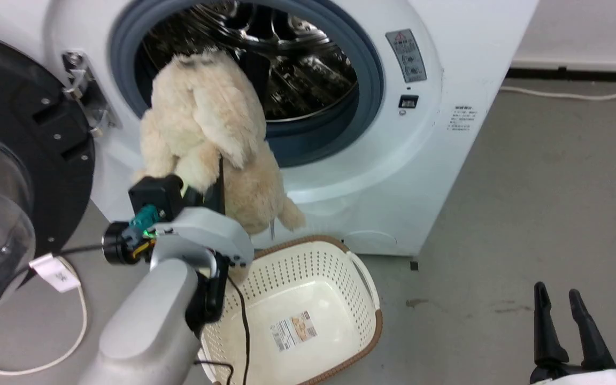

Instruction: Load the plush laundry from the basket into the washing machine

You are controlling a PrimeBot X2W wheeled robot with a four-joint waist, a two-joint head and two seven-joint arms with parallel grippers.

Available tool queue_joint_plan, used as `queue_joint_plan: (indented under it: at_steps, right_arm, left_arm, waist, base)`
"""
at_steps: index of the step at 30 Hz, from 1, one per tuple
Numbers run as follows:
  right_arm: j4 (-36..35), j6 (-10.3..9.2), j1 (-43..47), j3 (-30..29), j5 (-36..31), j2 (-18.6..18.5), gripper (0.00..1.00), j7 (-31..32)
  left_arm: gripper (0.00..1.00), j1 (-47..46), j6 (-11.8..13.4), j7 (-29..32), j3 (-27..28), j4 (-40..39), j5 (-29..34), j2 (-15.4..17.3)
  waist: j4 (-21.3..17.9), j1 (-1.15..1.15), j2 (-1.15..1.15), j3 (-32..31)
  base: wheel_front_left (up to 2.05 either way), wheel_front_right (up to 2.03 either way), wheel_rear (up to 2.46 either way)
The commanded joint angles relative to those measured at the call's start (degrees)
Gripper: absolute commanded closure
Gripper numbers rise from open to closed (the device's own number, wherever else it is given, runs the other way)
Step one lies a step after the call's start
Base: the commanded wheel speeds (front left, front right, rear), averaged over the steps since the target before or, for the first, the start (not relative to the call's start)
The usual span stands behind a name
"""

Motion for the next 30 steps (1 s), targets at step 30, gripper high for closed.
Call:
queue_joint_plan:
  at_steps: [30]
  right_arm:
    - [-3.8,0.05,-10.0,1.7,-1.3,-0.1,0.00,-0.4]
  left_arm:
    - [1.00,-33.0,-7.3,-0.5,4.7,18.2,3.3,1.3]
  waist:
    - [-5.9,-0.01,0.00,23.1]
  base:
    - [0.00,0.00,0.00]
